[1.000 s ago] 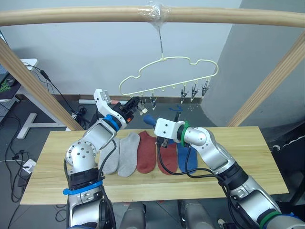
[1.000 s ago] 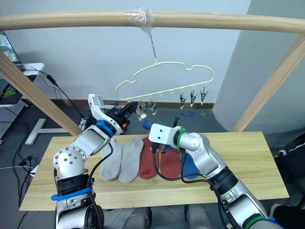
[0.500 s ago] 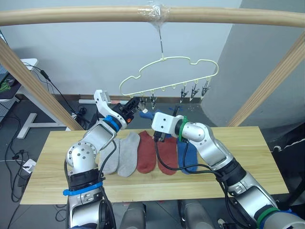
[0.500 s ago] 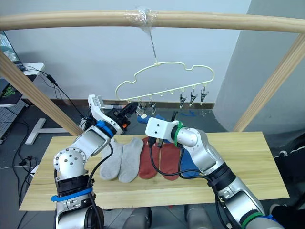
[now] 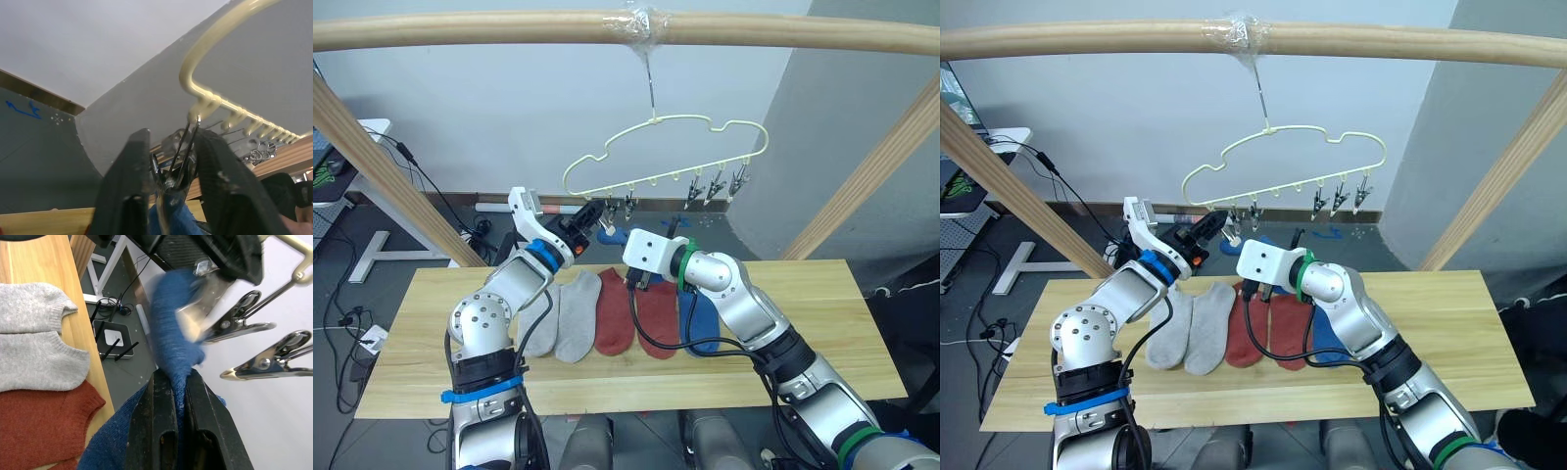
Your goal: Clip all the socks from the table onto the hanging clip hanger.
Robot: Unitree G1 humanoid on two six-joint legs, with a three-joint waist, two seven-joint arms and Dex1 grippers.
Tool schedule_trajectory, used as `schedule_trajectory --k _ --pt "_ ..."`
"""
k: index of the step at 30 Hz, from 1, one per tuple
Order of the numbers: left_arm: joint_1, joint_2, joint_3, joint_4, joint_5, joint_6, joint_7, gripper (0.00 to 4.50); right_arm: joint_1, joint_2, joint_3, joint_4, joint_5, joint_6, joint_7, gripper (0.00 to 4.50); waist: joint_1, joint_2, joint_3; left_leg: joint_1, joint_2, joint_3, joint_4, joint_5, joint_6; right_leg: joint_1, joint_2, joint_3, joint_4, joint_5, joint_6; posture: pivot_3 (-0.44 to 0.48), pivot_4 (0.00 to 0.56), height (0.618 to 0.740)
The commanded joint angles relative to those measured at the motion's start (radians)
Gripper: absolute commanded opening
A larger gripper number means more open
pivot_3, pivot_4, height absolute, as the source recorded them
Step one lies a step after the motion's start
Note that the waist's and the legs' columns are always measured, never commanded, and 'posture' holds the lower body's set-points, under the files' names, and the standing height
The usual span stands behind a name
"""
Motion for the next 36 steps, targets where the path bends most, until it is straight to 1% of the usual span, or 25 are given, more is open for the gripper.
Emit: schedule_trajectory --k 1,6,7,10,13,15,16,17,18,19,20,21,22,23,25,26,27,29,33,36 --pt "0.009 0.01 0.008 -0.04 -0.04 0.01 -0.002 2.85 0.006 0.017 -0.018 -0.027 0.025 0.003 0.0 0.0 0.0 0.0 0.0 0.0 0.0 0.0 0.0 0.0 0.0 0.0 0.0 0.0 0.0 0.0 0.0 0.101 0.219 0.74" --pt "0.047 0.114 0.057 -0.092 -0.127 0.083 0.015 4.35 0.032 0.055 -0.028 -0.029 0.082 0.031 0.015 0.0 -0.004 0.0 0.0 -0.001 0.0 0.0 0.0 0.0 0.0 -0.003 0.0 0.0 0.001 0.0 -0.001 0.108 0.221 0.74" --pt "0.059 0.136 0.063 -0.099 -0.157 0.101 0.014 4.45 0.04 0.071 -0.036 -0.027 0.108 0.047 0.022 0.0 -0.002 0.0 0.0 -0.002 0.0 0.0 -0.001 0.0 0.0 -0.004 0.0 0.0 0.002 0.001 -0.001 0.108 0.221 0.74" --pt "0.099 0.204 0.065 -0.137 -0.211 0.146 -0.005 4.45 0.067 0.167 -0.095 -0.02 0.231 0.15 0.027 0.0 -0.002 0.0 0.0 -0.003 0.0 0.0 -0.001 0.0 0.0 -0.004 0.0 0.0 0.002 0.001 -0.001 0.121 0.219 0.74" --pt "0.122 0.24 0.047 -0.162 -0.215 0.151 -0.015 4.45 0.066 0.207 -0.126 -0.016 0.285 0.201 0.033 0.0 0.002 0.0 0.0 -0.003 0.0 0.0 -0.001 0.0 0.0 -0.004 0.0 0.0 0.002 0.001 -0.002 0.14 0.216 0.74" --pt "0.15 0.281 0.041 -0.19 -0.201 0.157 -0.037 4.45 0.053 0.264 -0.169 -0.001 0.366 0.272 0.032 0.0 0.005 0.0 0.0 -0.003 0.0 0.0 -0.001 0.0 0.0 -0.004 0.0 0.0 0.002 0.001 -0.002 0.14 0.216 0.74" --pt "0.165 0.301 0.041 -0.209 -0.185 0.152 -0.048 4.48 0.045 0.305 -0.212 0.006 0.426 0.333 0.025 0.26 0.008 0.0 0.0 -0.003 0.0 0.0 -0.001 0.0 0.0 -0.004 0.0 0.0 0.002 0.001 -0.002 0.14 0.216 0.74" --pt "0.184 0.324 0.032 -0.239 -0.152 0.135 -0.068 4.5 0.041 0.326 -0.236 0.01 0.465 0.372 0.029 0.52 0.015 0.0 0.0 -0.003 0.0 -0.001 -0.001 0.0 0.001 -0.004 0.0 -0.001 0.002 0.001 -0.002 0.151 0.201 0.74" --pt "0.196 0.332 0.033 -0.26 -0.127 0.117 -0.066 4.5 0.037 0.331 -0.249 0.017 0.473 0.388 0.016 0.72 0.013 -0.001 0.0 -0.003 0.0 -0.001 -0.001 -0.001 0.002 -0.004 0.0 -0.001 0.002 0.001 -0.002 0.151 0.201 0.74" --pt "0.206 0.339 0.032 -0.274 -0.11 0.101 -0.066 4.5 0.032 0.333 -0.257 0.021 0.477 0.403 0.006 1.01 0.015 -0.001 0.0 -0.003 0.001 -0.001 -0.002 -0.001 0.002 -0.005 0.001 -0.001 0.002 0.001 -0.002 0.151 0.201 0.74" --pt "0.212 0.342 0.034 -0.281 -0.112 0.095 -0.066 4.5 0.03 0.325 -0.253 0.021 0.477 0.403 0.009 1.31 0.019 -0.001 0.0 -0.003 0.001 -0.001 -0.002 -0.001 0.001 -0.005 0.001 -0.001 0.002 0.001 -0.003 0.151 0.201 0.74" --pt "0.216 0.342 0.035 -0.283 -0.117 0.092 -0.066 4.5 0.028 0.319 -0.25 0.02 0.48 0.405 0.011 1.75 0.023 -0.001 0.0 -0.003 0.001 -0.001 -0.002 -0.001 0.001 -0.005 0.001 -0.001 0.002 0.001 -0.003 0.151 0.201 0.74" --pt "0.225 0.365 0.021 -0.298 -0.089 0.084 -0.089 4.5 0.028 0.315 -0.257 0.026 0.487 0.41 0.009 1.98 0.024 -0.001 0.0 -0.003 0.001 -0.001 -0.002 -0.001 0.001 -0.005 0.001 -0.001 0.002 0.001 -0.003 0.165 0.205 0.74" --pt "0.226 0.381 0.007 -0.303 -0.064 0.077 -0.107 4.5 0.025 0.311 -0.264 0.039 0.494 0.41 0.006 2.35 0.027 -0.001 0.0 -0.003 0.001 -0.001 -0.002 -0.001 0.001 -0.005 0.001 -0.001 0.002 0.001 -0.003 0.197 0.218 0.74" --pt "0.239 0.416 -0.013 -0.323 -0.008 0.052 -0.136 4.5 0.038 0.287 -0.265 0.05 0.498 0.389 0.018 3.02 0.031 -0.001 0.001 -0.004 0.001 -0.001 -0.002 -0.001 0.002 -0.005 0.001 -0.001 0.001 0.0 -0.003 0.214 0.22 0.74" --pt "0.247 0.422 -0.015 -0.335 0.016 0.033 -0.141 4.5 0.048 0.273 -0.262 0.044 0.501 0.384 0.026 3.41 0.033 -0.001 0.001 -0.004 0.001 -0.001 -0.002 -0.001 0.003 -0.005 0.001 -0.001 0.001 0.0 -0.003 0.214 0.22 0.74" --pt "0.263 0.422 -0.021 -0.358 0.046 0.009 -0.146 4.5 0.061 0.26 -0.262 0.028 0.508 0.391 0.033 3.81 0.036 -0.001 0.0 -0.004 0.001 -0.001 -0.002 -0.001 0.003 -0.005 0.001 -0.001 0.001 0.0 -0.002 0.233 0.213 0.74" --pt "0.287 0.406 -0.041 -0.394 0.092 -0.029 -0.145 4.5 0.078 0.23 -0.257 0.005 0.519 0.398 0.046 4.48 0.043 -0.001 0.0 -0.004 0.001 0.0 -0.002 -0.002 0.003 -0.005 0.001 -0.001 0.0 0.0 -0.003 0.233 0.217 0.74" --pt "0.325 0.397 -0.084 -0.441 0.159 -0.075 -0.162 4.5 0.098 0.18 -0.234 -0.018 0.503 0.367 0.038 4.48 0.049 0.0 0.001 -0.005 0.001 0.0 -0.002 -0.002 0.003 -0.006 0.001 -0.001 0.001 0.0 -0.003 0.231 0.217 0.74" --pt "0.333 0.345 -0.11 -0.448 0.186 -0.097 -0.129 4.5 0.13 0.111 -0.237 -0.068 0.497 0.34 0.052 4.48 0.052 0.0 0.0 -0.005 0.001 0.0 -0.002 -0.002 0.003 -0.006 0.0 -0.001 0.001 0.0 -0.002 0.221 0.203 0.74"
